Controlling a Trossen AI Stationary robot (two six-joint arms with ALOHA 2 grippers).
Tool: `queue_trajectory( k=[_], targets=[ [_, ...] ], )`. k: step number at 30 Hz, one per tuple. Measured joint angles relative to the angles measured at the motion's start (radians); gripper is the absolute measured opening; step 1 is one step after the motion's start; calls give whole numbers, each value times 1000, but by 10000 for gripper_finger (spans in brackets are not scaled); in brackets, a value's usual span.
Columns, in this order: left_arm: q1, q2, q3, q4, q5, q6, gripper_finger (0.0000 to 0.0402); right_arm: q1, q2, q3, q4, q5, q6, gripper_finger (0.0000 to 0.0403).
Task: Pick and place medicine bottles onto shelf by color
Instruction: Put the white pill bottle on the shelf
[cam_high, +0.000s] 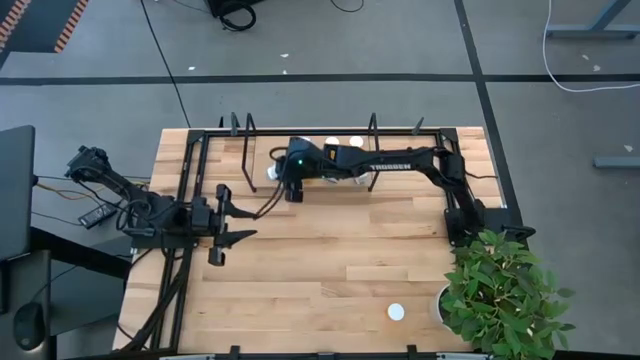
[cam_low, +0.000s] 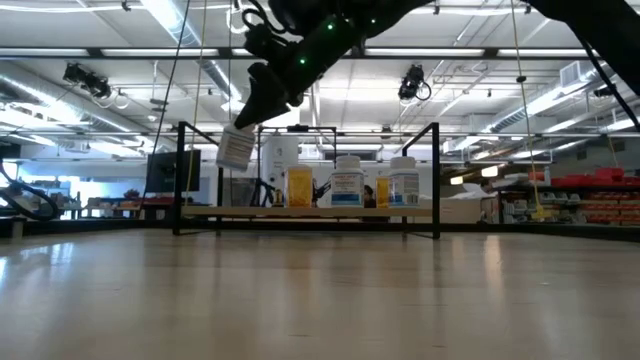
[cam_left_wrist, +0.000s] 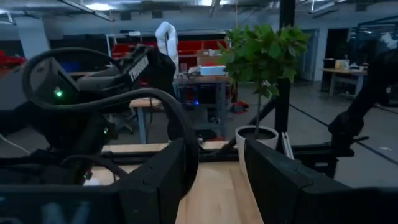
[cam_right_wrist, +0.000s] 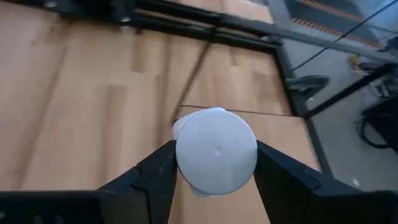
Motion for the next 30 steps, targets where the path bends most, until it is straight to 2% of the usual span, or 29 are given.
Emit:
queue_trajectory(
  k=[5,7,11,14,17,22,28,30],
  targets=[
    [0,0,0,48,0,54,172,-27,0,0,38,0,-34,202],
    [-1,0,0,51,-37,85,172,-37,0,0,42,-2,-47,202],
    [1,0,0,53,-214,137,172,-69,0,0,31,-15,-54,202],
    [12,3,0,44,-348,147,172,-87,0,-5,-21,-64,17,202],
    [35,5,0,19,-412,148,172,-79,0,-7,-63,-100,34,202],
    [74,10,0,8,-422,144,172,-50,-2,-7,-98,-115,53,202],
    [79,10,0,-69,-423,73,172,19,-6,-7,-268,-230,152,202],
    [79,10,0,-102,-421,43,172,54,-6,-8,-294,-234,152,202]
  ],
)
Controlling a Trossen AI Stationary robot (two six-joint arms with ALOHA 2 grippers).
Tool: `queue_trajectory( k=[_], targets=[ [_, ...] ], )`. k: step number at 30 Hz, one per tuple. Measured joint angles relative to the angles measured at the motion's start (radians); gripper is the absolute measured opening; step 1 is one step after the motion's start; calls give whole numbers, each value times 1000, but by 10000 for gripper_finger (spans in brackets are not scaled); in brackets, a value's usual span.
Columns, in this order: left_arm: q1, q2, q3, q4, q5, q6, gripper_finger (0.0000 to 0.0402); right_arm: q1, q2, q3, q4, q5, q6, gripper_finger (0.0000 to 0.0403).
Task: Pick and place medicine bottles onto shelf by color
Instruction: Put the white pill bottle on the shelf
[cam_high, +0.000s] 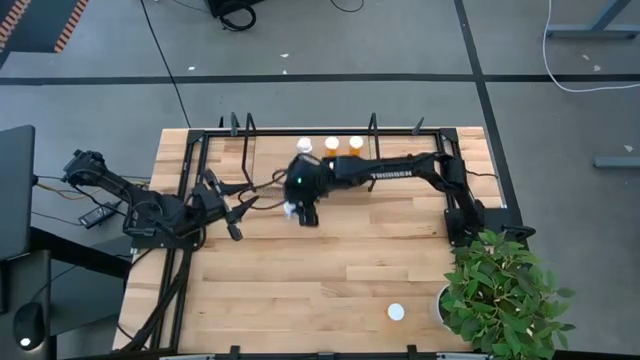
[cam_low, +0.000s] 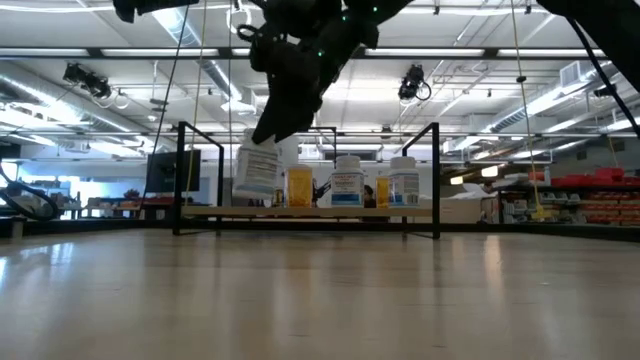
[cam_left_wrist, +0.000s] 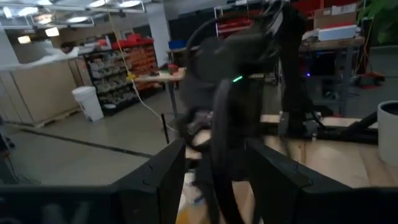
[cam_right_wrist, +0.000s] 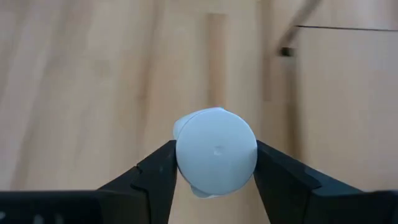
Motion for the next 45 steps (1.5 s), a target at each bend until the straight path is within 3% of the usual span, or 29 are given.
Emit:
queue_trajectory(
  k=[6,14,20,25,32,38,45],
  targets=[
    [0,0,0,-19,1,-35,172,81,-2,-68,27,4,2,202],
    [0,0,0,-20,1,-35,172,126,-7,-249,226,35,53,202],
    [11,-1,0,4,-2,-3,172,125,-5,-239,220,41,100,209],
    [12,-1,0,10,-1,-2,172,123,3,-207,204,45,94,247],
    [12,-1,0,34,146,-28,172,100,0,-205,206,96,101,300],
    [12,-1,0,35,278,-36,172,98,0,-205,216,109,103,310],
    [12,-2,0,34,296,-24,172,100,-43,-205,187,108,122,310]
  ],
)
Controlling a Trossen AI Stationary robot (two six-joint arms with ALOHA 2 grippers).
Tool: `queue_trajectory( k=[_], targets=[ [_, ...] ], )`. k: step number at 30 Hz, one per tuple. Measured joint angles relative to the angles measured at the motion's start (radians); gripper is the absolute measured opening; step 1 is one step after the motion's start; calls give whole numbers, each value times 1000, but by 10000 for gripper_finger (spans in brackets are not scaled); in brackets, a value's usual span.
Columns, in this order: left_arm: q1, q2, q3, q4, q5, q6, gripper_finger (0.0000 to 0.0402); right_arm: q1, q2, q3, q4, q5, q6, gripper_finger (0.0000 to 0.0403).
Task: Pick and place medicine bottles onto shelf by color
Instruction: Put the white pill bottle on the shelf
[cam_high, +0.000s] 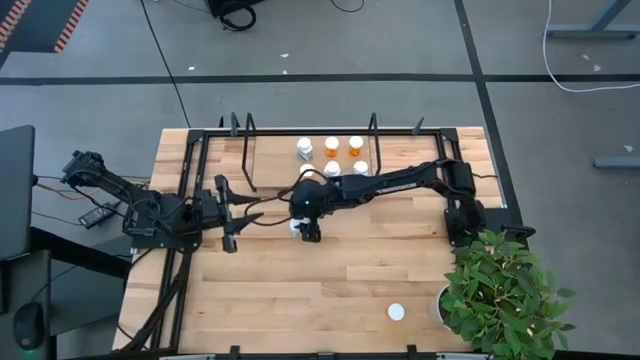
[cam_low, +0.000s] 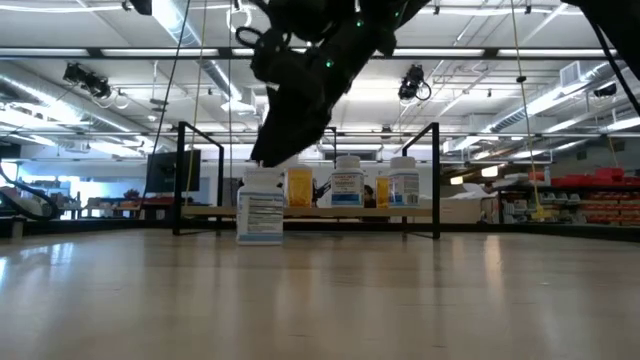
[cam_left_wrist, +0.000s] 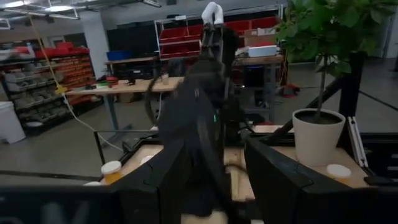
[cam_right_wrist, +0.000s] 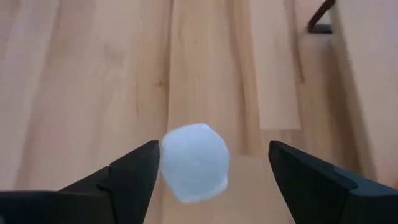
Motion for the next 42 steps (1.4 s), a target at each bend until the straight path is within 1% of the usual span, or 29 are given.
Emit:
queue_trajectory(
  k=[4,6,11,13,16,17,19,21,24,26,30,31,33,36,39,42],
  targets=[
    [-6,0,0,11,21,31,172,1,-59,1,-22,1,0,310],
    [-11,0,0,25,21,50,172,0,-96,1,-61,8,0,310],
    [-27,0,0,58,24,102,172,3,-217,-2,-229,42,50,310],
    [-34,-1,0,63,64,135,172,14,-265,-15,-284,59,72,310],
    [-48,2,0,58,179,181,172,47,-334,-43,-308,74,76,310],
    [-52,1,0,57,195,188,172,61,-358,-56,-312,82,77,310],
    [-51,1,1,44,194,182,172,93,-397,-76,-331,102,89,310],
    [-38,7,1,24,150,174,172,128,-441,-108,-339,142,92,310],
    [-3,46,1,3,47,145,172,186,-513,-207,-315,283,120,310],
    [29,86,1,14,3,119,172,221,-554,-307,-277,367,156,310],
    [110,181,1,87,-6,123,172,247,-633,-512,-163,444,228,310],
    [126,200,1,116,-6,122,172,248,-651,-552,-140,464,245,310],
    [158,238,16,121,-7,109,172,247,-688,-612,-91,498,267,310],
    [202,306,63,117,21,66,176,245,-746,-655,-30,560,262,310],
    [250,377,129,93,77,12,196,243,-802,-656,4,622,216,310],
    [288,453,213,-69,108,-77,231,236,-852,-634,4,646,160,310]
  ],
)
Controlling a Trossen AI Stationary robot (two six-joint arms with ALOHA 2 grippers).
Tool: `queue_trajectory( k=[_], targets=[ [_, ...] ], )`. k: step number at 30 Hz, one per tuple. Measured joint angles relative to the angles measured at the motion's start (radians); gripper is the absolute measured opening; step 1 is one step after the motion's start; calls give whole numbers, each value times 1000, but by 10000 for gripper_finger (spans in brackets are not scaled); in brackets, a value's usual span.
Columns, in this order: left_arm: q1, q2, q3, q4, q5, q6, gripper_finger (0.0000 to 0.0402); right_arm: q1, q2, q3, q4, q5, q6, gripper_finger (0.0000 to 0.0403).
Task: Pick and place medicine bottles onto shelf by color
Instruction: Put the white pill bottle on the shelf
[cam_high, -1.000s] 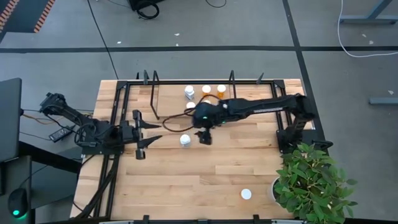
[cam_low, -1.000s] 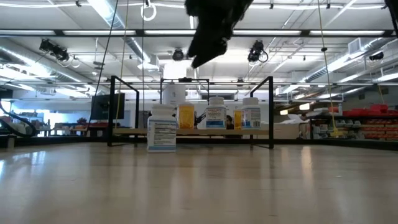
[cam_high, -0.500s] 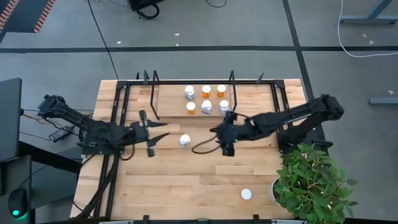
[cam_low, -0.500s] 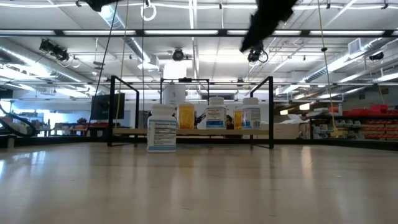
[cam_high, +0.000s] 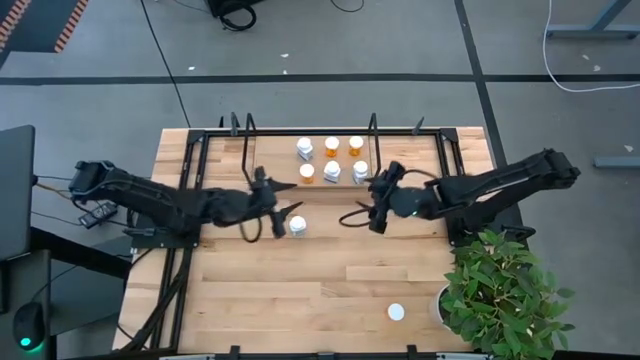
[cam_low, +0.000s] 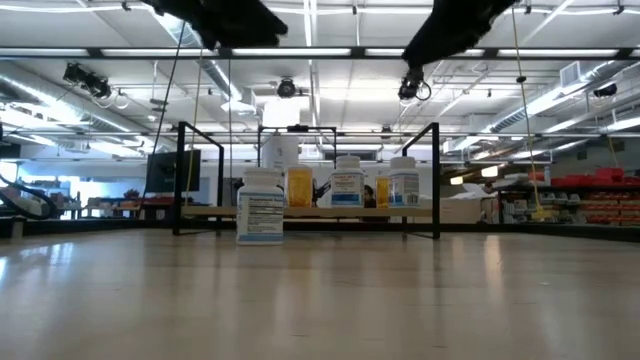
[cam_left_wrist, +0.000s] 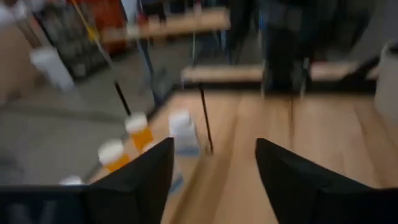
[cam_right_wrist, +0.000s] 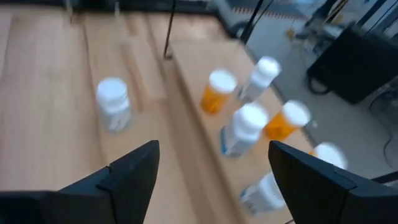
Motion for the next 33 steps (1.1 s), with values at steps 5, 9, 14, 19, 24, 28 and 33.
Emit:
queue_trajectory(
  k=[5,9,14,19,24,28,33],
  targets=[
    [26,115,168,-342,117,-127,295,-5,-82,9,-9,10,-41,310],
    [20,218,275,-553,153,-208,330,-2,-116,9,-56,9,-40,310],
    [21,318,310,-613,224,-242,343,-2,-122,8,-143,7,-9,310],
    [64,363,311,-680,266,-299,343,-1,-121,8,-213,6,42,310],
    [90,370,311,-704,325,-294,344,-1,-121,8,-232,6,57,310],
    [90,381,310,-743,342,-294,344,-1,-121,8,-230,6,57,310],
    [88,429,311,-719,381,-320,344,-1,-121,8,-230,6,57,310]
  ],
)
